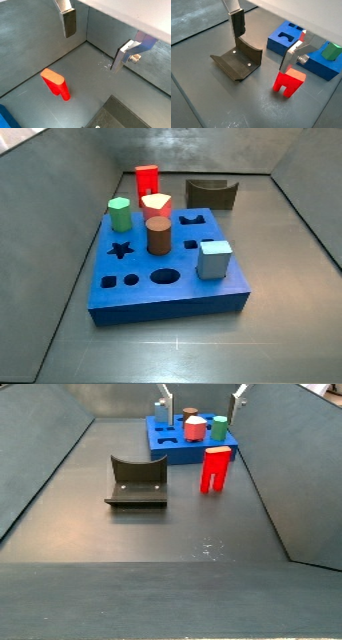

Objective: Pick up the square-circle object. Move up. Move to above the board. Insert the square-circle object.
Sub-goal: Pick up the square-circle object.

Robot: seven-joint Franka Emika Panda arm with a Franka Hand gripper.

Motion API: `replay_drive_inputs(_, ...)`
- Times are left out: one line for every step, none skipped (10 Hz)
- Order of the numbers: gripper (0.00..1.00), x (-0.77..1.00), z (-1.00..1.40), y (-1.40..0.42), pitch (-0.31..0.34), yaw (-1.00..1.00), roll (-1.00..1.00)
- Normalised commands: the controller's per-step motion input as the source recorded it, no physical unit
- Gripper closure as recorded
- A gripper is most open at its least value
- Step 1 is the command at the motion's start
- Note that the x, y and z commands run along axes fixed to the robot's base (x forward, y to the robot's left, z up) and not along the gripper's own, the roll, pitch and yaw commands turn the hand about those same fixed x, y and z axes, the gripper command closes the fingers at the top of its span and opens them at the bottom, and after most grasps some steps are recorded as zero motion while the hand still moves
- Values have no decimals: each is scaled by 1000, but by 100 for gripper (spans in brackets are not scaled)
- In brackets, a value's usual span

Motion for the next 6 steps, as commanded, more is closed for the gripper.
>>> replay_drive_inputs(0,14,-89,0,-34,0,0)
replay_drive_inputs(0,126,-577,-551,-84,391,189)
replay_drive_inputs(0,-11,-589,-471,-89,426,320)
replay_drive_inputs(0,-414,-529,-451,-151,531,370)
replay_drive_inputs(0,-420,-560,-429,-166,594,333)
replay_drive_inputs(0,-437,-597,-397,-167,629,314)
